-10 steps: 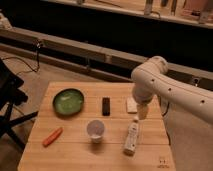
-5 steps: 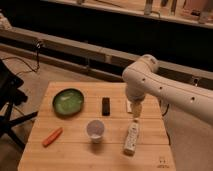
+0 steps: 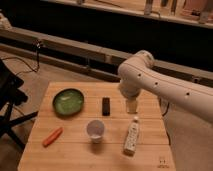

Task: Place the pepper on the white sponge

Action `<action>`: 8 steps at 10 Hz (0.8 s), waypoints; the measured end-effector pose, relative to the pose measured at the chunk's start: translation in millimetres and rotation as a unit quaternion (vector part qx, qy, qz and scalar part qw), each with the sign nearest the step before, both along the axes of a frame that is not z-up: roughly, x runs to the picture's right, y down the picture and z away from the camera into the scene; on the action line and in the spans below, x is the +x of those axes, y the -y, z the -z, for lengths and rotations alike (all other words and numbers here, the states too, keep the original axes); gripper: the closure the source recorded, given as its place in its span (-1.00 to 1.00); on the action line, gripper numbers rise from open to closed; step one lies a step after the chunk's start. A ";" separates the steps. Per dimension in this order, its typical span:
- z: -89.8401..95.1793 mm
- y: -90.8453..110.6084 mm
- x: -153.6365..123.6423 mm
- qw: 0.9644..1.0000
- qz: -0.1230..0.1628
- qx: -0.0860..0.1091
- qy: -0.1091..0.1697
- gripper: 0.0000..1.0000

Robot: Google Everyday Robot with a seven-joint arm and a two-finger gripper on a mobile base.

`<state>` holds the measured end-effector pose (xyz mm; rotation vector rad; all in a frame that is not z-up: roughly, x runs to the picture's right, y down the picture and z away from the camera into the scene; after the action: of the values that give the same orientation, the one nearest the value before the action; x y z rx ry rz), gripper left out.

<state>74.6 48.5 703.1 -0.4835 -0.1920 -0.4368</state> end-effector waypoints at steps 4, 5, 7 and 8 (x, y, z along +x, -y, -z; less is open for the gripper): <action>3.3 10.2 -105.0 0.982 0.111 -0.006 0.151 -0.60; 4.4 10.0 -128.7 0.974 0.131 -0.007 0.183 -0.60; 7.7 6.9 -182.4 0.953 0.168 -0.011 0.251 -0.60; 9.7 2.8 -205.1 0.943 0.182 -0.016 0.277 -0.60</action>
<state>-130.5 45.7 693.4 -0.4189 -0.6603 -0.9329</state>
